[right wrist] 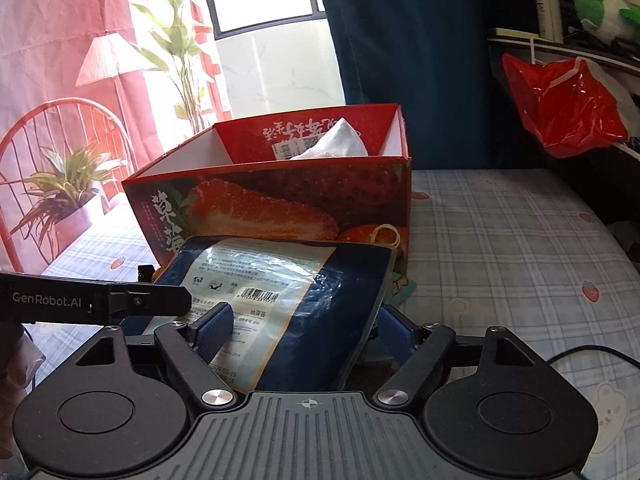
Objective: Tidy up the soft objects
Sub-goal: 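Grasp the blue bag with the left gripper while the right gripper grasps it too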
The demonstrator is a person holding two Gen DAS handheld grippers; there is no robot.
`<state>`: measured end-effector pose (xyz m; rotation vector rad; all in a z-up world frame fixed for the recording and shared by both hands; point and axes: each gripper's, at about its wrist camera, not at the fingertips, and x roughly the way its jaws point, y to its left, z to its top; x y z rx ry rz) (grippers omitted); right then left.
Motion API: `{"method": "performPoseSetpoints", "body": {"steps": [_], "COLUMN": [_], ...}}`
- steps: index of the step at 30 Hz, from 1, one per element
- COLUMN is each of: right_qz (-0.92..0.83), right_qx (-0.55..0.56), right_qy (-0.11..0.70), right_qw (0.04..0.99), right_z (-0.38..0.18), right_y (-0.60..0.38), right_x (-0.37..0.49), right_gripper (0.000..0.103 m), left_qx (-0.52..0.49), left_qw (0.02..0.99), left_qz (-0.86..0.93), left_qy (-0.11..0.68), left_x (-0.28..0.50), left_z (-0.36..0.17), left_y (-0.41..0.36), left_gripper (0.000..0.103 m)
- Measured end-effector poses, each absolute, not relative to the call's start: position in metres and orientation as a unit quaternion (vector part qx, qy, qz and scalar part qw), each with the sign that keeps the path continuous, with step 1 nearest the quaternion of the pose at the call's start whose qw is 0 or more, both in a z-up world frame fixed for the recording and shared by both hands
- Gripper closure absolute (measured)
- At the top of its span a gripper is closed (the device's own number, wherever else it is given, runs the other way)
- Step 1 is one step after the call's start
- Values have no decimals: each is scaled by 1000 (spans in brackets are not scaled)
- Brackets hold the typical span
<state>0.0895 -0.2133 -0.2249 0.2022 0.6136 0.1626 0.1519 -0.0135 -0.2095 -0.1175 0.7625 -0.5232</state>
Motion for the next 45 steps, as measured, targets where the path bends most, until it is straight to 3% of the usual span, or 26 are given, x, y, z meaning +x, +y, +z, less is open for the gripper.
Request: {"method": "performPoseSetpoints", "body": {"steps": [2,10,45], "right_qz": [93,121,138], "right_qx": [112,113,95], "right_qy": [303,300,289], "right_qw": [942,940,943], "right_z": [-225,-222,-226], "right_y": [-213,-203,-195], "right_x": [89,89,67], "right_gripper": [38,46,51], "left_qx": [-57,-73,-69], "left_qw": [894,898,906], "left_qz": [-251,-240,-223], "left_qy": [367,362,352], "left_x": [150,136,117], "left_z": [-208,-208,-215], "left_y": [-13,0,13], "left_gripper": [59,65,65]}}
